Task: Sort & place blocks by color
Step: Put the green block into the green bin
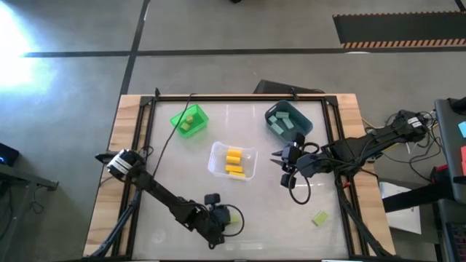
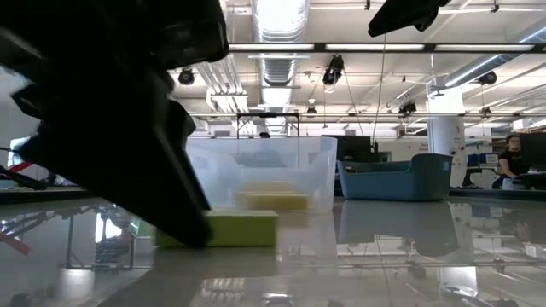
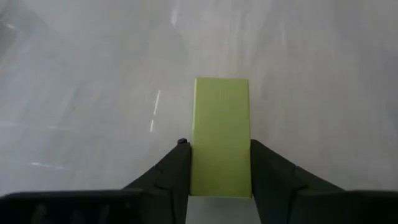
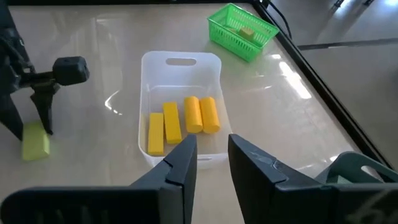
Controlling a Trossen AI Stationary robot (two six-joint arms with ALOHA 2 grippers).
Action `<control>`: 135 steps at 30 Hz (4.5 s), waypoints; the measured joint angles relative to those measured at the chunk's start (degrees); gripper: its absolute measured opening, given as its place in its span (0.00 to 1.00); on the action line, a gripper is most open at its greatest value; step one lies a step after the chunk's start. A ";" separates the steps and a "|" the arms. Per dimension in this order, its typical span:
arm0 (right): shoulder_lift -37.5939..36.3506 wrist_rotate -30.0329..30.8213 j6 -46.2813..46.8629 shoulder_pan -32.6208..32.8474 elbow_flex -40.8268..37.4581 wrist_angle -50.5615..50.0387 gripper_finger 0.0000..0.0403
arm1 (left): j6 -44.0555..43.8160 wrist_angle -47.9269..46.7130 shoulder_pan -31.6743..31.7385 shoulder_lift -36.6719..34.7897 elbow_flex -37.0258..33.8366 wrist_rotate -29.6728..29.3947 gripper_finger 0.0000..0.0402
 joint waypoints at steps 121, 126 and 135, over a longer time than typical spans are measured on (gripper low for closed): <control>32.98 -34.83 24.58 37.75 -0.84 -20.33 0.38 | 31.23 4.34 53.99 -63.78 -34.90 1.08 0.53; 32.79 -34.64 24.64 37.73 -0.68 -20.56 0.28 | 31.21 4.39 53.95 -63.78 -34.90 1.08 0.53; 26.53 -18.21 28.13 34.34 0.42 -20.20 0.28 | 31.16 8.05 48.38 -63.75 -34.90 1.09 0.53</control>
